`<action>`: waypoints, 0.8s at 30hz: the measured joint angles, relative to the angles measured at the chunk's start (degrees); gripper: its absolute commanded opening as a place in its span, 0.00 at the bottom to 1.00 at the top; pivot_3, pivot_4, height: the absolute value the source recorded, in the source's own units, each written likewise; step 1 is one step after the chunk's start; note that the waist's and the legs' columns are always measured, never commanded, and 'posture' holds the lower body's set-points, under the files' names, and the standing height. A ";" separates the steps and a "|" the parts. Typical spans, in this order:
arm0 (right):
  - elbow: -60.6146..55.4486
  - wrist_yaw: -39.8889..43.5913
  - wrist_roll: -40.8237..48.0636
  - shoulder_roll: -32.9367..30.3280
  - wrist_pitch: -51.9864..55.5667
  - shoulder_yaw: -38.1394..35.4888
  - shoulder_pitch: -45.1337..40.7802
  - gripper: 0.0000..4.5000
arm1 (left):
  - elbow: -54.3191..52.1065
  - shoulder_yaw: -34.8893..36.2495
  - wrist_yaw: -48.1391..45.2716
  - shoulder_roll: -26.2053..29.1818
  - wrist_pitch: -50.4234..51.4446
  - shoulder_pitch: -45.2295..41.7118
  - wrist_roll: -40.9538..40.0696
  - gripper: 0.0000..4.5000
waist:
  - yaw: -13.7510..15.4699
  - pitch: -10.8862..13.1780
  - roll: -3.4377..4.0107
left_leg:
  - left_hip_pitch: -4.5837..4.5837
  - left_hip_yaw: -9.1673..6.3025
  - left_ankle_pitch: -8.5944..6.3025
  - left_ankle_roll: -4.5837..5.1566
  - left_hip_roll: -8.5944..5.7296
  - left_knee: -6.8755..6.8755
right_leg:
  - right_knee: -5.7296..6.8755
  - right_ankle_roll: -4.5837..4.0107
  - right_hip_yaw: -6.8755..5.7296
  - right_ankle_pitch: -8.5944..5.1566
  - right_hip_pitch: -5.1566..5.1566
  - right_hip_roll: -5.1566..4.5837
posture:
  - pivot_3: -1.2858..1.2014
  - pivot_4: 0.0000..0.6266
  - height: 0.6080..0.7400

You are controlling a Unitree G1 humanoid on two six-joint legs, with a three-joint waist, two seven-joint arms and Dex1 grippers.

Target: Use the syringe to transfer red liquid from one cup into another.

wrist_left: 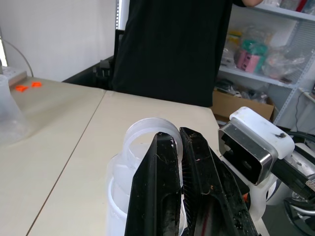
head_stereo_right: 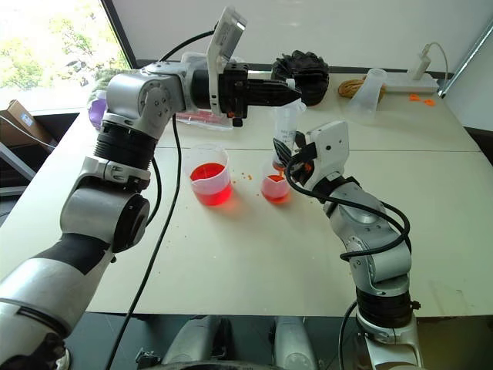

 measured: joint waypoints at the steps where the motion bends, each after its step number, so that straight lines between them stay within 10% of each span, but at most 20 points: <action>1: 0.00 0.01 0.05 0.00 0.00 0.02 0.00 0.29 | -0.36 0.00 0.00 0.02 0.02 0.21 0.07 0.01 | -0.01 0.00 0.00 | 0.00 0.00 0.00 0.00 0.00 0.00 | 0.00 0.00 0.00 0.00 0.00 0.00 | 0.52 0.24 1.00; 24: 0.00 0.31 1.12 -0.14 1.87 0.39 0.00 0.29 | -4.12 -0.02 1.31 0.01 1.56 4.31 0.39 0.01 | 0.01 0.00 0.00 | 0.00 0.00 0.00 0.00 0.00 0.00 | 0.02 0.00 0.00 0.00 0.00 0.00 | 0.52 0.24 1.00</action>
